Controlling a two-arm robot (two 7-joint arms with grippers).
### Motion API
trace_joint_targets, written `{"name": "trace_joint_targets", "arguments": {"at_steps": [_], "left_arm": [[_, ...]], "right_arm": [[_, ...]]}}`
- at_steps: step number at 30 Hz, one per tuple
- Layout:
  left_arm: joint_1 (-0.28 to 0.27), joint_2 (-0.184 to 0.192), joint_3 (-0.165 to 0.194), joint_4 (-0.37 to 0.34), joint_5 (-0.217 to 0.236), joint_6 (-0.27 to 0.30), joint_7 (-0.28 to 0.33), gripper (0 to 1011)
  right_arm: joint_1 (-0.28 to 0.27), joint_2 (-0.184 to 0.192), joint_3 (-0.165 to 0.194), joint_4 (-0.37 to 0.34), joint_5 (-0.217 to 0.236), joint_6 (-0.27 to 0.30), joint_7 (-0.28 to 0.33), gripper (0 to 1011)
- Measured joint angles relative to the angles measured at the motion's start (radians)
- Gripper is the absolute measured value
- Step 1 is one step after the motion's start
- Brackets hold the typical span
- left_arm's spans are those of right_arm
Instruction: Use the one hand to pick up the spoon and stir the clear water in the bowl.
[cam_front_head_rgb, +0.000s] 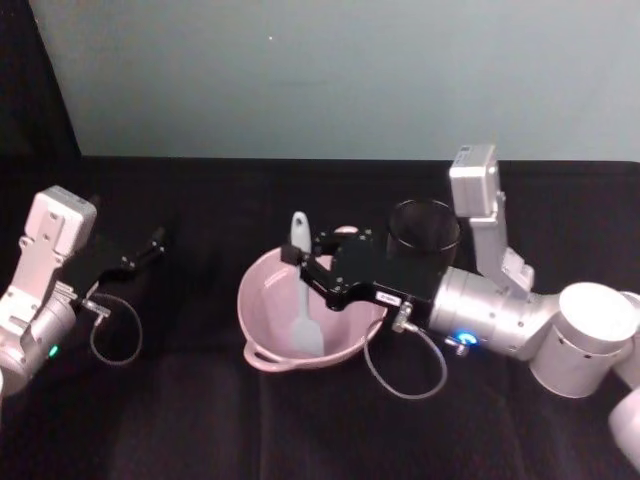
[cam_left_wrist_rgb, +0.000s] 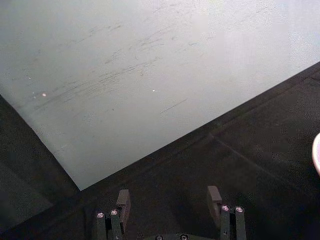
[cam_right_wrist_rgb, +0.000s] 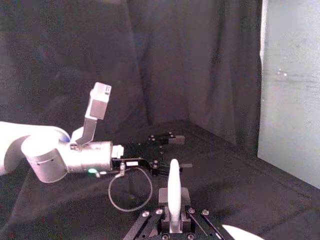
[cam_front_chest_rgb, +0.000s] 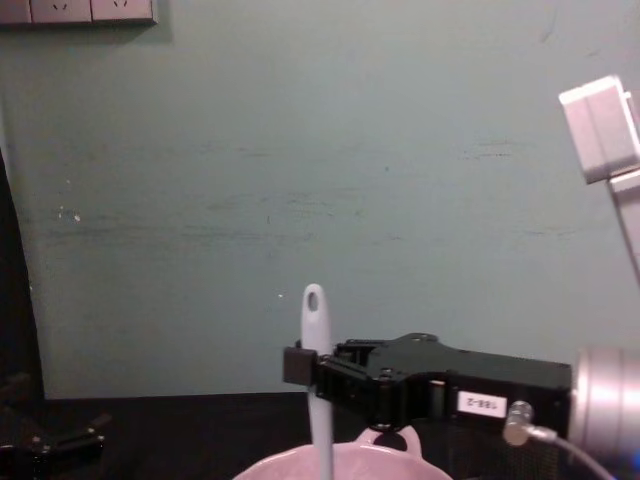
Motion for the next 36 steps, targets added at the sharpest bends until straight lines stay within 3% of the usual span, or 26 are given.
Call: {"name": "trace_joint_targets", "arguments": {"at_steps": [12, 23, 30, 36], "left_arm": [[0.000, 0.000, 0.000, 0.000, 0.000, 0.000, 0.000, 1011], [0.000, 0.000, 0.000, 0.000, 0.000, 0.000, 0.000, 1011], [0.000, 0.000, 0.000, 0.000, 0.000, 0.000, 0.000, 1011], [0.000, 0.000, 0.000, 0.000, 0.000, 0.000, 0.000, 1011]], "right_arm": [[0.054, -0.106, -0.018, 0.115, -0.012, -0.073, -0.050, 114], [0.120, -0.224, 0.013, 0.300, -0.083, -0.202, -0.133, 113], [0.141, -0.244, 0.038, 0.356, -0.126, -0.256, -0.174, 114], [0.138, -0.221, 0.068, 0.344, -0.151, -0.262, -0.191, 113]]}}
